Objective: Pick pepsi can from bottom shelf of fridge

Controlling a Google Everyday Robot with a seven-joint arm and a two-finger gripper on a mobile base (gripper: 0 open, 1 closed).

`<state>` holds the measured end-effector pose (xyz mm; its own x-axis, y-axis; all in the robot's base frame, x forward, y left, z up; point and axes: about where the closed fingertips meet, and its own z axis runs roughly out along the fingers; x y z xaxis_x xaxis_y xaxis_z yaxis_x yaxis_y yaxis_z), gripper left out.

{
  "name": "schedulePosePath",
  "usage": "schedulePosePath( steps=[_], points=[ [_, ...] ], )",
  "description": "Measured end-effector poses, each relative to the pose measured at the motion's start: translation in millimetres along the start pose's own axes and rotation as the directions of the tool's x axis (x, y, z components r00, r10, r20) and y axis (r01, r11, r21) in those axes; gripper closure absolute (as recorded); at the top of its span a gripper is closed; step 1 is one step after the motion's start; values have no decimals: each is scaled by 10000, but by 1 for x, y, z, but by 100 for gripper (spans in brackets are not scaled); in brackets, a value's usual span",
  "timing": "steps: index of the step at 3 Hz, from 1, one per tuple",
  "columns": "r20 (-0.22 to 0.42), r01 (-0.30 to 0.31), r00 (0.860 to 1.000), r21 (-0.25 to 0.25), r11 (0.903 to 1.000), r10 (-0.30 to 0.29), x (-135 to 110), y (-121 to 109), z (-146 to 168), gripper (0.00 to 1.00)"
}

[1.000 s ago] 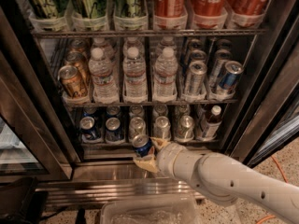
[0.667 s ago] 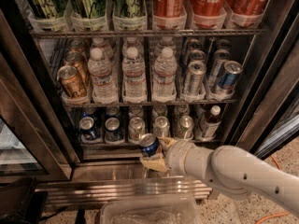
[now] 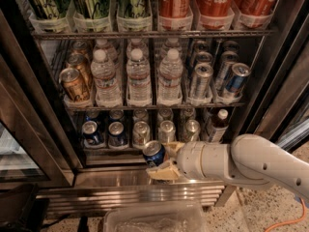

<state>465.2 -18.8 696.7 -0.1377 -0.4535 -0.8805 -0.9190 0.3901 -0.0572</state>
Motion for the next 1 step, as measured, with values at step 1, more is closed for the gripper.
schedulePosePath(
  steps=[1],
  points=[
    [63, 10, 10000, -821, 9966, -5, -2, 21, 0, 100]
  ],
)
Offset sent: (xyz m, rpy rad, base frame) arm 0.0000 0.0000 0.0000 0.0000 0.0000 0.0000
